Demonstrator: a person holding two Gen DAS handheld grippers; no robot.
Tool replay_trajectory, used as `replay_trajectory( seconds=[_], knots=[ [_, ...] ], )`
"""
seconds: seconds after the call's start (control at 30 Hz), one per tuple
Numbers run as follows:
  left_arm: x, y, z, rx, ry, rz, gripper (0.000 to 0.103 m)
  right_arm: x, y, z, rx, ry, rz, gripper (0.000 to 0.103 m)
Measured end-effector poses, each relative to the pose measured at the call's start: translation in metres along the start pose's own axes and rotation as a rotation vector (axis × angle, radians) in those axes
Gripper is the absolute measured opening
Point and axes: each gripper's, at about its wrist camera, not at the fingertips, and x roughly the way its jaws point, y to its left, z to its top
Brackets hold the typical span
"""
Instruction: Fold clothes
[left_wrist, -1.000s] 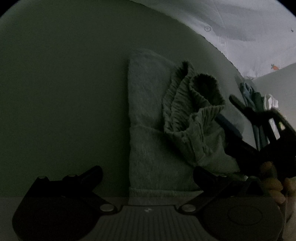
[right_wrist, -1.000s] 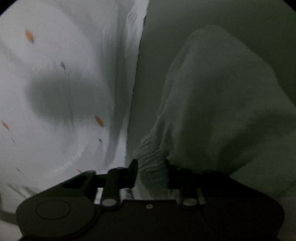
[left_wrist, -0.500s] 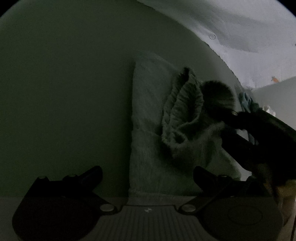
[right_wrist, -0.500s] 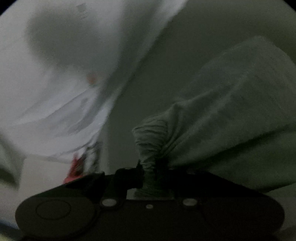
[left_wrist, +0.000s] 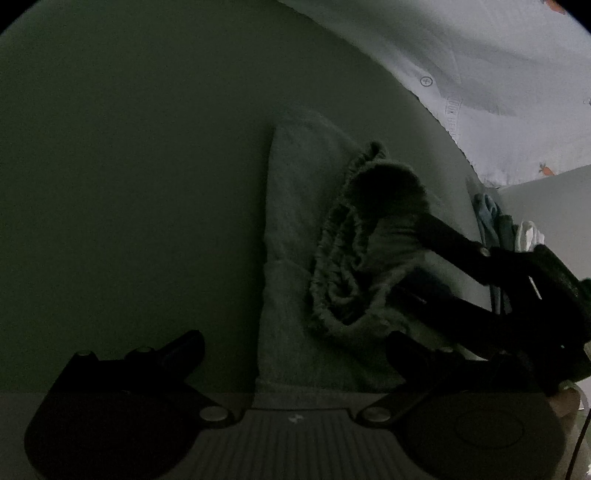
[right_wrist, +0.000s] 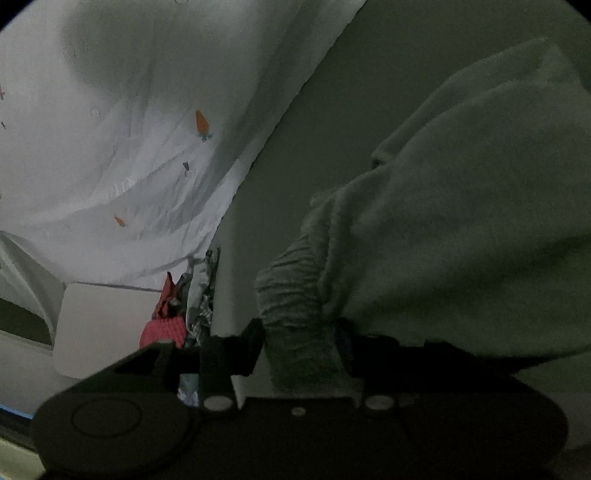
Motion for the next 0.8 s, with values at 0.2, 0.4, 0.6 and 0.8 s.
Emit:
replay_trajectory(
  seconds=[0.2, 0.4, 0.6, 0.8],
  knots=[
    [0.001, -0.002, 0.000, 0.012, 0.006, 0.015, 0.103, -0.015, -0.006, -0.002, 0.030, -0.067, -0.001, 0.052],
    [0.002, -0.004, 0.003, -0.011, 0.013, 0.037, 0.103, -0.059, -0.013, -0.001, -0.039, -0.156, -0.080, 0.058],
    [-0.008, -0.005, 0.007, -0.014, -0.020, 0.106, 0.103, -0.084, -0.024, 0.008, -0.079, -0.215, -0.226, 0.069],
    [-0.021, -0.014, 0.018, 0.097, -0.131, 0.087, 0.103, -0.076, -0.028, 0.023, -0.155, -0.209, -0.381, 0.079]
  ],
)
